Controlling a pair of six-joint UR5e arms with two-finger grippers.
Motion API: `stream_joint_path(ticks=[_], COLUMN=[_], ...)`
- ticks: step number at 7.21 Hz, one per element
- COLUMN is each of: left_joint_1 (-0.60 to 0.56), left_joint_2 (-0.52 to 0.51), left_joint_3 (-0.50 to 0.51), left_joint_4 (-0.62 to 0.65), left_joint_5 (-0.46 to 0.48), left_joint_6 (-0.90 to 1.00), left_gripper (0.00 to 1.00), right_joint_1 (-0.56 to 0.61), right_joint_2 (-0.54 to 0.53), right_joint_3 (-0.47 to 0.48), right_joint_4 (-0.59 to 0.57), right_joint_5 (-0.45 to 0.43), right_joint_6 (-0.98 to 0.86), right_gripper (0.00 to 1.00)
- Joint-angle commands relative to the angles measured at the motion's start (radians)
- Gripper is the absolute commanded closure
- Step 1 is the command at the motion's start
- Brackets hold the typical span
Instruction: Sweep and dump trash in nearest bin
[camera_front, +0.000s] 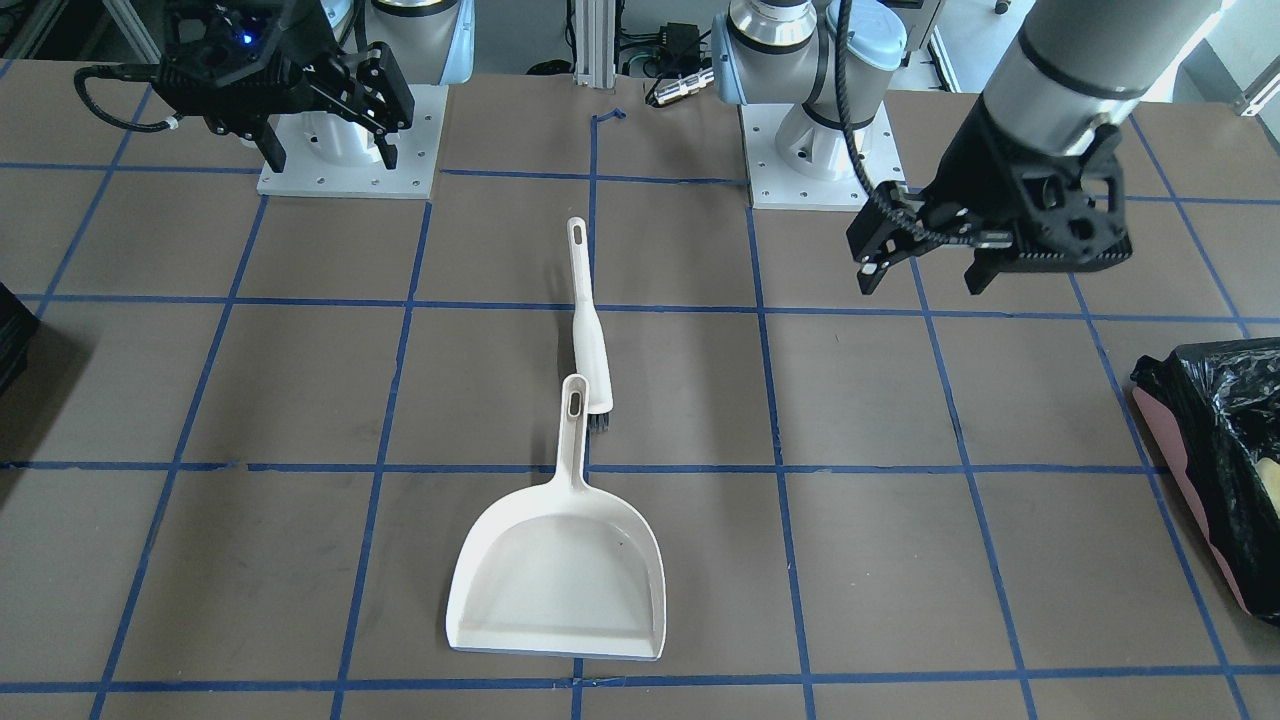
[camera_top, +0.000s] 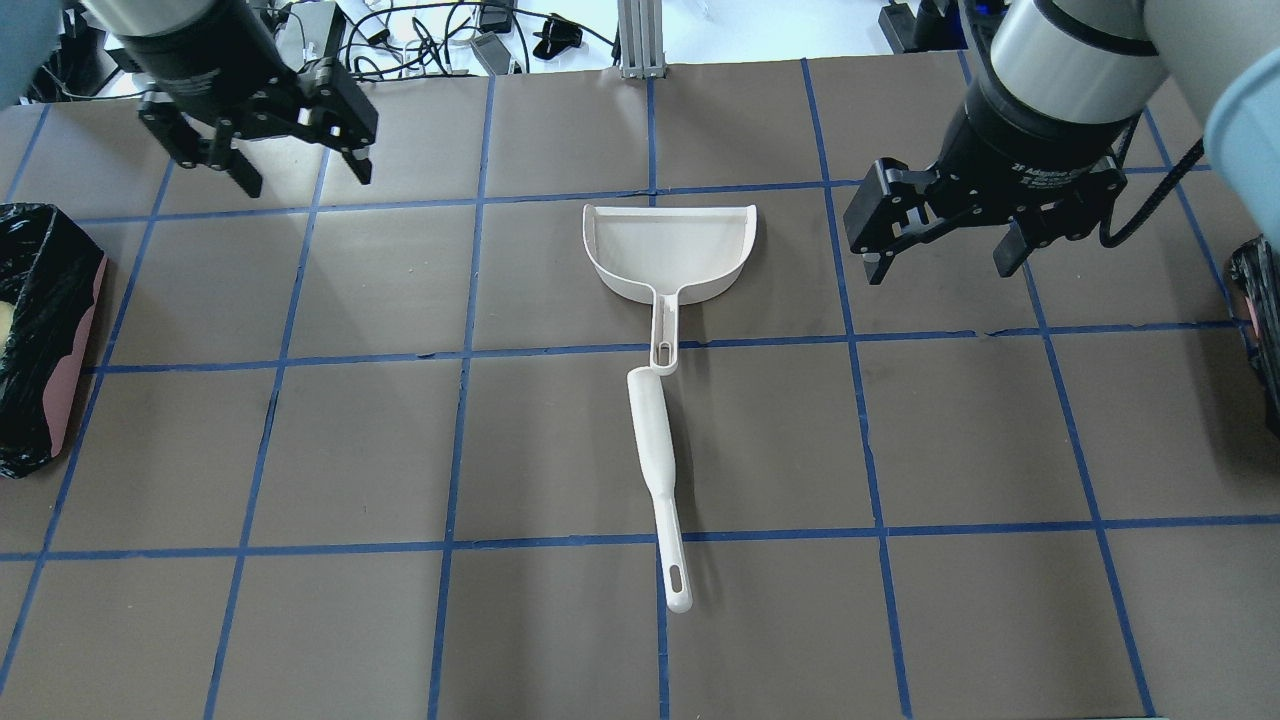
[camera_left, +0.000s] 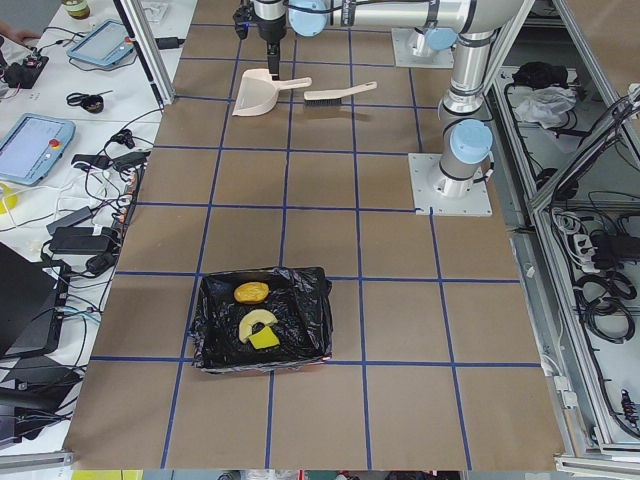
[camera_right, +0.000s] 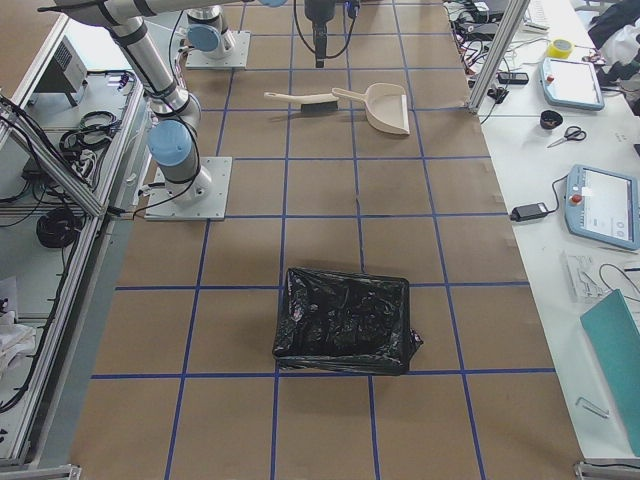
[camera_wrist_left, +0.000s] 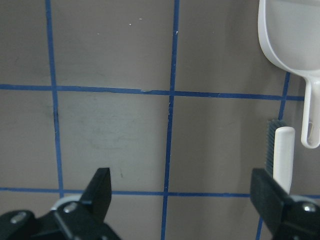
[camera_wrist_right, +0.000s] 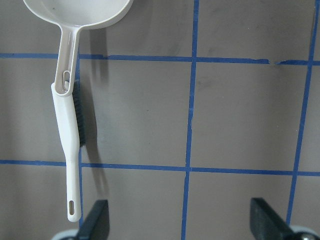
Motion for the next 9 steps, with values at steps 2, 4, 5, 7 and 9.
stream_joint_path(ticks=[2,4,5,7,9], left_joint_1=[0.014,0.011,0.011,0.011,0.011], left_joint_2=[0.113,0.121,0.122,0.119,0.101], left_joint_3=[-0.108,-0.119,-0.119,-0.121,-0.151], left_joint_4=[-0.029,-0.028,-0.029,-0.029,0.062], left_joint_5=[0.01,0.007,0.007,0.009,0.01], left_joint_6=[0.024,0.012,0.011,0.014,0.015], left_gripper=[0.0,0.0,0.0,0.0,0.0], right_joint_1=[0.001,0.002,0.002,0.002,0.002], right_joint_2=[0.0,0.0,0.0,0.002,0.002], right_joint_3=[-0.001,0.0,0.002,0.002,0.003], right_joint_4=[-0.025,-0.085,-0.088,-0.086,-0.086], right_joint_5=[-0.001,-0.034,-0.042,-0.041,-0.041], right_joint_6=[0.007,0.012,0.013,0.017,0.015], right_gripper=[0.0,0.0,0.0,0.0,0.0])
